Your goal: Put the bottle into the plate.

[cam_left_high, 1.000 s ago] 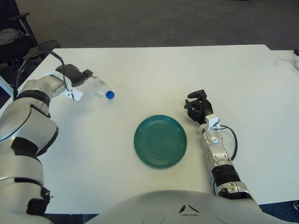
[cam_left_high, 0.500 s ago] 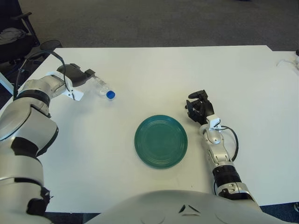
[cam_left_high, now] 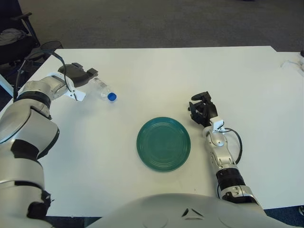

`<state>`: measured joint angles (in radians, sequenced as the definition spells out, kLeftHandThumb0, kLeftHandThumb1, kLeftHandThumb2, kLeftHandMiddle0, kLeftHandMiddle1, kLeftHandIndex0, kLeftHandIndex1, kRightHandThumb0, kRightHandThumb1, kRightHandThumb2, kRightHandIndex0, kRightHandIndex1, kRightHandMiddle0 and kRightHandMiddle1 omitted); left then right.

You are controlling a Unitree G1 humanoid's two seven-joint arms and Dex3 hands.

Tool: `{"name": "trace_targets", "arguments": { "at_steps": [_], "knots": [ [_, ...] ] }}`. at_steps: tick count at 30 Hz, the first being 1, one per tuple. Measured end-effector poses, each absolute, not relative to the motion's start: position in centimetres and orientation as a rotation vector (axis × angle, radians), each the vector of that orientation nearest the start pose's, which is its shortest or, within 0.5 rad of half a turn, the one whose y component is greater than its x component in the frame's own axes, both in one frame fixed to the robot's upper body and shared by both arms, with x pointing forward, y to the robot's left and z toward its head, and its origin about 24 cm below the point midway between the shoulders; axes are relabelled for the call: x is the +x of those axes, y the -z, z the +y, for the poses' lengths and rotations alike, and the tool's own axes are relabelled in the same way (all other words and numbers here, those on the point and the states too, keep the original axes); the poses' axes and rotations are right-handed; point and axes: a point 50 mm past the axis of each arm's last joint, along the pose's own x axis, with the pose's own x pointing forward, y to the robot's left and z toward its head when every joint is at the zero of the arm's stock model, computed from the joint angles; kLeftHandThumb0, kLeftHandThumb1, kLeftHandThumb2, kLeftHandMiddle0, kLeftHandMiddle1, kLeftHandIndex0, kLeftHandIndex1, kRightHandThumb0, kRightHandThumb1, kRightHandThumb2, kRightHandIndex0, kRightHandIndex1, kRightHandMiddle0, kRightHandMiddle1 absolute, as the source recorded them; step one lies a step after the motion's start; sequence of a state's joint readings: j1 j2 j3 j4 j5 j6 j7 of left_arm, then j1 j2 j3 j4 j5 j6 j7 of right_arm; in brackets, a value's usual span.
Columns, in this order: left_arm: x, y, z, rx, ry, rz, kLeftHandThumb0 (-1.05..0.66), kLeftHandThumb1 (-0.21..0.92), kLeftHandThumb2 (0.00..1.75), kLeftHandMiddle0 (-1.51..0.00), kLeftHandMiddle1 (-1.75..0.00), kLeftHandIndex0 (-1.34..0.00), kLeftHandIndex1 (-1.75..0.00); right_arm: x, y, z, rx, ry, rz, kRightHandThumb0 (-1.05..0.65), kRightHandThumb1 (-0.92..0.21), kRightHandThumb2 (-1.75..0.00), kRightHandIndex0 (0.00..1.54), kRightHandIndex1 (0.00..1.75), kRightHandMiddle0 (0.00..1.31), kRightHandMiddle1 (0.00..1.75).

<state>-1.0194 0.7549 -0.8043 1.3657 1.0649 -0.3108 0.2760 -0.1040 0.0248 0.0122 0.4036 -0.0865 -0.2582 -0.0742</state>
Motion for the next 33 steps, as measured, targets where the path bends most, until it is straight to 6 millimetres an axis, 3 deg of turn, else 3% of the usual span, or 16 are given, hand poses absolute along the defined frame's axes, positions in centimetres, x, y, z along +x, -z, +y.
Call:
{"name": "trace_targets", "arguments": {
  "at_steps": [8,19,33],
  "knots": [
    [36.7,-11.7,31.0,2.161,0.267,0.145,-0.67,0.69,0.52,-0.27,-0.61,0.00,-0.88,26.4,0.1,-13.4,-0.066,0.004,0.039,-0.01,-0.83,-0.56,0.37,1.44,0.20,1.75],
    [36.9,-11.5,30.4,2.145,0.269,0.129,-0.70,0.70,0.54,-0.24,-0.61,0.00,-0.89,26.6,0.2,-13.4,-0.068,-0.004,0.040,-0.01,-0.81,-0.60,0.38,1.46,0.19,1.74],
    [37.5,-9.8,27.6,2.085,0.297,0.089,-0.70,0.71,0.52,-0.28,-0.61,0.00,-0.91,26.9,0.1,-13.4,-0.071,-0.006,0.039,-0.01,-0.81,-0.60,0.38,1.43,0.22,1.75]
  ]
}}
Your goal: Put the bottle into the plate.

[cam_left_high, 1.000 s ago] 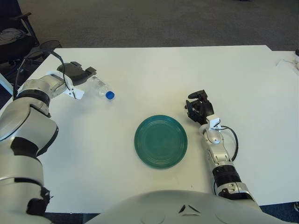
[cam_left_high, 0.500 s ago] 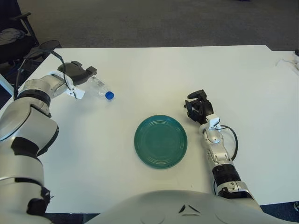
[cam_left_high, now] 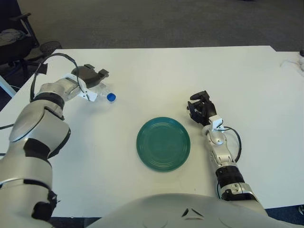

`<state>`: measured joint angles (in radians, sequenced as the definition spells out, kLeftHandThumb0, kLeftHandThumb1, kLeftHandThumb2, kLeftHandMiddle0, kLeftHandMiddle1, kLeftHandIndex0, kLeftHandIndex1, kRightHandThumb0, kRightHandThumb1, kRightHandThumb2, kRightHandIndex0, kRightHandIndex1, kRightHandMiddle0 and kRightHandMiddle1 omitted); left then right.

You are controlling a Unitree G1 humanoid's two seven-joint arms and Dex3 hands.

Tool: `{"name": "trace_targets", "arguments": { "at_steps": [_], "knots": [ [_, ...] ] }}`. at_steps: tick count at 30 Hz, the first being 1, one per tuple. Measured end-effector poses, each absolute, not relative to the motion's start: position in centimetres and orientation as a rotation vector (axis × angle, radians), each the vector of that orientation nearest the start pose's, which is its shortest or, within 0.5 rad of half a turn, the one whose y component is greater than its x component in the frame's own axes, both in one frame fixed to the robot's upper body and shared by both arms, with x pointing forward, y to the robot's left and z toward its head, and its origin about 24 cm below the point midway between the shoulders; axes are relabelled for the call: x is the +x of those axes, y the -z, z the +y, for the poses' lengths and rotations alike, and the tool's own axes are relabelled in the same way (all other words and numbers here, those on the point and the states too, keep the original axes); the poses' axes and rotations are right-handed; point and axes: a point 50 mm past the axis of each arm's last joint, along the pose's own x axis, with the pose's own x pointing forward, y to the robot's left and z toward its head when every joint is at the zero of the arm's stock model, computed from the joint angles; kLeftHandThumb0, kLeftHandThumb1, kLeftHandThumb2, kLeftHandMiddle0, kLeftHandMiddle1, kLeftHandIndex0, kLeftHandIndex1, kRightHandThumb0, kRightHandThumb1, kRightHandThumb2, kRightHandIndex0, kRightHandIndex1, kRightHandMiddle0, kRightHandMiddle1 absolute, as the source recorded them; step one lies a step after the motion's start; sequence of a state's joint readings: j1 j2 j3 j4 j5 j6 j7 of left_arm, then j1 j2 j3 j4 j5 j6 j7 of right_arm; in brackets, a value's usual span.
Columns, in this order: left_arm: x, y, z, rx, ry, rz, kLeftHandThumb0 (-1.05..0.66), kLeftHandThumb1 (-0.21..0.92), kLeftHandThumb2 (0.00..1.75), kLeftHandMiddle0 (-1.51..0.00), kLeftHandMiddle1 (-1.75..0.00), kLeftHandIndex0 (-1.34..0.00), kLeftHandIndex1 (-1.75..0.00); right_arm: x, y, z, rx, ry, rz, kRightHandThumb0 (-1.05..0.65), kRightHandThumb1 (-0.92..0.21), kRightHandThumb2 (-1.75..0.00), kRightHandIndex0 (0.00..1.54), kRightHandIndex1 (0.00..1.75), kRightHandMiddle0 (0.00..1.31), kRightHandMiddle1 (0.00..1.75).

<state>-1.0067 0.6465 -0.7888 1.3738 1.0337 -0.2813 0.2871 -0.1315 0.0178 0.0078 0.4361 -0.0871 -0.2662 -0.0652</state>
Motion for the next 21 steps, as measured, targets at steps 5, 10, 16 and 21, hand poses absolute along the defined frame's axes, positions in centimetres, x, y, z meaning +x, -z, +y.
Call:
{"name": "trace_targets", "arguments": {
  "at_steps": [5,10,16,21],
  "knots": [
    [37.6,-9.4,26.9,2.073,0.312,0.076,-0.70,0.72,0.52,-0.27,-0.60,0.00,-0.87,26.9,0.1,-13.4,-0.074,-0.006,0.040,-0.01,-0.82,-0.58,0.37,1.42,0.23,1.75],
    [37.5,-8.7,26.5,2.053,0.329,0.080,-0.70,0.72,0.50,-0.29,-0.55,0.00,-0.86,26.9,0.1,-13.5,-0.075,-0.006,0.041,-0.01,-0.82,-0.57,0.37,1.41,0.24,1.75],
    [37.3,-7.7,25.6,2.035,0.374,0.075,-0.69,0.72,0.49,-0.31,-0.55,0.00,-0.87,26.8,0.2,-13.4,-0.075,-0.007,0.039,-0.01,-0.79,-0.62,0.39,1.43,0.22,1.75],
    [37.2,-6.9,25.1,1.983,0.386,0.097,-0.67,0.67,0.50,-0.31,-0.55,0.00,-0.87,26.8,0.2,-13.4,-0.074,-0.009,0.035,-0.01,-0.77,-0.65,0.41,1.43,0.22,1.75]
  ]
}}
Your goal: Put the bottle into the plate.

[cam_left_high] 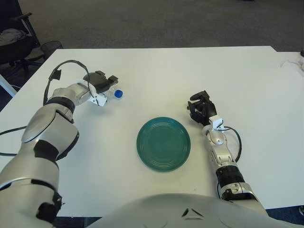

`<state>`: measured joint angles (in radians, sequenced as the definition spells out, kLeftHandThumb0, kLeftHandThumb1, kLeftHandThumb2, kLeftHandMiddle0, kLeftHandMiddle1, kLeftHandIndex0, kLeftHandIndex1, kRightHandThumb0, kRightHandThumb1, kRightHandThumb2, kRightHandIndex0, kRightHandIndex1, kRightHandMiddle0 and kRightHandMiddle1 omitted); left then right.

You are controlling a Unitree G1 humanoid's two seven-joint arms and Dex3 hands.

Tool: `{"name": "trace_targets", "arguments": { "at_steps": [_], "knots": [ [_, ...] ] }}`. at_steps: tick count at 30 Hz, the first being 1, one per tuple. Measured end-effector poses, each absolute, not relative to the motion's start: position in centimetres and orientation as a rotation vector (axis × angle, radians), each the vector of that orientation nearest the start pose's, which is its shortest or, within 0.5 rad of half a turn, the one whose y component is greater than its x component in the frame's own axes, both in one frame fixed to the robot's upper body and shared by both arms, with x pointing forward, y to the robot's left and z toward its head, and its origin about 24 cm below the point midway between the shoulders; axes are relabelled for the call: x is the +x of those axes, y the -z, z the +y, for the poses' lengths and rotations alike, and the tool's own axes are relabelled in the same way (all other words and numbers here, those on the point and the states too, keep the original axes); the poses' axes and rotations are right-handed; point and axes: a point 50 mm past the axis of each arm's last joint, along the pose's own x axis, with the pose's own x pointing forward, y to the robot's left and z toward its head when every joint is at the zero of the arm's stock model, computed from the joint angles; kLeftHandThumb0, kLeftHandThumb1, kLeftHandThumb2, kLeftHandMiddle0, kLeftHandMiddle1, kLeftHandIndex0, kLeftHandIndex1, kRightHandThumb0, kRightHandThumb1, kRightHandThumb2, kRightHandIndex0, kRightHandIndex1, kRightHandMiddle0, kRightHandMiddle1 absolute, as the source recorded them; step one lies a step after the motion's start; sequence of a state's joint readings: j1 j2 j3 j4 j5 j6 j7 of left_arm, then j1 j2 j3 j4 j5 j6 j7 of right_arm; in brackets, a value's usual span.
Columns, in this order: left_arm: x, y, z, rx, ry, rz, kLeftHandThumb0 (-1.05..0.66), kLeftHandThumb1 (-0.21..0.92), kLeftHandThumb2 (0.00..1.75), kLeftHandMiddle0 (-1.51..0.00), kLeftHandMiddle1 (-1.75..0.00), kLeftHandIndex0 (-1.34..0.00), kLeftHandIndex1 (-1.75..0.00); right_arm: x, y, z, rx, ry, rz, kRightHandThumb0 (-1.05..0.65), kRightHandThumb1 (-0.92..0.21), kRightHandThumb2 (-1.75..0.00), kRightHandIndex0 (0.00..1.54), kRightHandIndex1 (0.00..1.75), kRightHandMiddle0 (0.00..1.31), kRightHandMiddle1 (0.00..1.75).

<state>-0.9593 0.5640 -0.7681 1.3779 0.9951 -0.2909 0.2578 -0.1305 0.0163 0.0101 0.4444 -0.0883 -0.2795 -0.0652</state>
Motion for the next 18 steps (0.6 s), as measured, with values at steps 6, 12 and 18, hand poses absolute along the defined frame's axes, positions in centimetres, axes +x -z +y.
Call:
{"name": "trace_targets", "arguments": {
  "at_steps": [6,12,18],
  "knots": [
    [36.8,-6.0,25.0,1.973,0.393,0.100,-0.67,0.65,0.55,-0.32,-0.60,0.00,-0.89,26.7,0.2,-13.3,-0.074,-0.014,0.031,0.00,-0.79,-0.62,0.40,1.43,0.22,1.75],
    [36.7,-6.0,25.3,2.004,0.382,0.106,-0.69,0.63,0.57,-0.31,-0.71,0.00,-0.90,26.6,0.2,-13.4,-0.075,-0.018,0.029,0.00,-0.77,-0.66,0.41,1.45,0.20,1.75],
    [36.5,-6.2,26.3,2.024,0.378,0.169,-0.70,0.60,0.57,-0.28,-0.81,0.00,-0.92,26.5,0.2,-13.4,-0.075,-0.017,0.028,-0.01,-0.78,-0.64,0.40,1.45,0.21,1.75]
  ]
}}
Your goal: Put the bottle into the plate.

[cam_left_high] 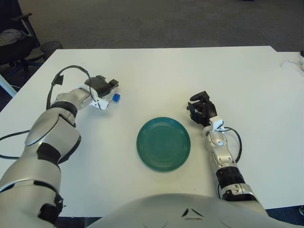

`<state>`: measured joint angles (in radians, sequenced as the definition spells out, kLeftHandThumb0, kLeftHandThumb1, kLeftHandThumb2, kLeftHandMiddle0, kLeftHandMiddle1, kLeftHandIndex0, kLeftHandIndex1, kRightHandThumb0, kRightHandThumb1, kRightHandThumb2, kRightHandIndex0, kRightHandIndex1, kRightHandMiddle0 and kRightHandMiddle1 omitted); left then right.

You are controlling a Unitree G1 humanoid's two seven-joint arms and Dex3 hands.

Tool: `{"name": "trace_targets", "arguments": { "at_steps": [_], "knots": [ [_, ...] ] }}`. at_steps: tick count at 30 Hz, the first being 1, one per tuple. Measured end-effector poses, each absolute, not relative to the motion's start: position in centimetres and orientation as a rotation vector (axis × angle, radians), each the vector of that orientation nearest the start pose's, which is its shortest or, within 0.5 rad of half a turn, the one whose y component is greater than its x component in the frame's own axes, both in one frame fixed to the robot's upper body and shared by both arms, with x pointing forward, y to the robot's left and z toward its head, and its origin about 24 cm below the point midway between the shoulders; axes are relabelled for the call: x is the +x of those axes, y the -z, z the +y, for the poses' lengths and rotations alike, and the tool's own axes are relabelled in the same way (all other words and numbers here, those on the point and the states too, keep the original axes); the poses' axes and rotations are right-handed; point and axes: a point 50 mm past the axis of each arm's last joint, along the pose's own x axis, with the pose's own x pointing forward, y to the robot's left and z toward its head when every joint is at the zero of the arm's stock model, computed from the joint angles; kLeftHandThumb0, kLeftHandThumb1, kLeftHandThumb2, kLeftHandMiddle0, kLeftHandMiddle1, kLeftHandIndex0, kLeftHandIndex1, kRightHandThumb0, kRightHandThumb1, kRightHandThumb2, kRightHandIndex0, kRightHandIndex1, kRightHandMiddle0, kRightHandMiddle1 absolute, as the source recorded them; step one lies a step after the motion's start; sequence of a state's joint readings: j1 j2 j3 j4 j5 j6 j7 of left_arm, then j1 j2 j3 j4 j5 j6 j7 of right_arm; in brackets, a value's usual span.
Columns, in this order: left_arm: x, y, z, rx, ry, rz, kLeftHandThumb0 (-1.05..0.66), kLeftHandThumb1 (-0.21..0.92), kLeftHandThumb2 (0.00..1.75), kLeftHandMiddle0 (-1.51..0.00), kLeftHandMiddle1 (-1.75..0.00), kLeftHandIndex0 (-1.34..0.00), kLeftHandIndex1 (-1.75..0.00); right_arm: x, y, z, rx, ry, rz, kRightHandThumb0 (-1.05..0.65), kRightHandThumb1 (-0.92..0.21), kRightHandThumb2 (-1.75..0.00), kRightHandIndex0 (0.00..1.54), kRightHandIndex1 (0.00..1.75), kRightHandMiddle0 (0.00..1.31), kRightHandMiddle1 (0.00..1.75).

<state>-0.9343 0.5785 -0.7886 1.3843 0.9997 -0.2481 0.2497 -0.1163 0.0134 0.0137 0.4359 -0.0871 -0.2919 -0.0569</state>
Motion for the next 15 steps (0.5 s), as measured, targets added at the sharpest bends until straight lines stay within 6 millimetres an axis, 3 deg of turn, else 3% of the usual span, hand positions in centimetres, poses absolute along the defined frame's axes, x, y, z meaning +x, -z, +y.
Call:
{"name": "trace_targets", "arguments": {
  "at_steps": [5,10,15],
  "knots": [
    [36.4,-6.3,27.2,2.039,0.368,0.218,-0.72,0.58,0.58,-0.27,-0.91,0.00,-0.98,26.4,0.2,-13.5,-0.075,-0.015,0.028,-0.01,-0.77,-0.66,0.40,1.45,0.22,1.75],
    [36.2,-6.2,27.7,2.048,0.354,0.258,-0.72,0.57,0.59,-0.24,-0.89,0.00,-0.94,26.4,0.2,-13.5,-0.076,-0.015,0.028,-0.01,-0.74,-0.70,0.41,1.46,0.22,1.75],
    [36.2,-6.3,28.0,2.050,0.342,0.299,-0.69,0.55,0.61,-0.26,-0.94,0.00,-1.01,26.4,0.2,-13.5,-0.077,-0.026,0.028,-0.01,-0.71,-0.75,0.42,1.50,0.22,1.75]
  ]
}}
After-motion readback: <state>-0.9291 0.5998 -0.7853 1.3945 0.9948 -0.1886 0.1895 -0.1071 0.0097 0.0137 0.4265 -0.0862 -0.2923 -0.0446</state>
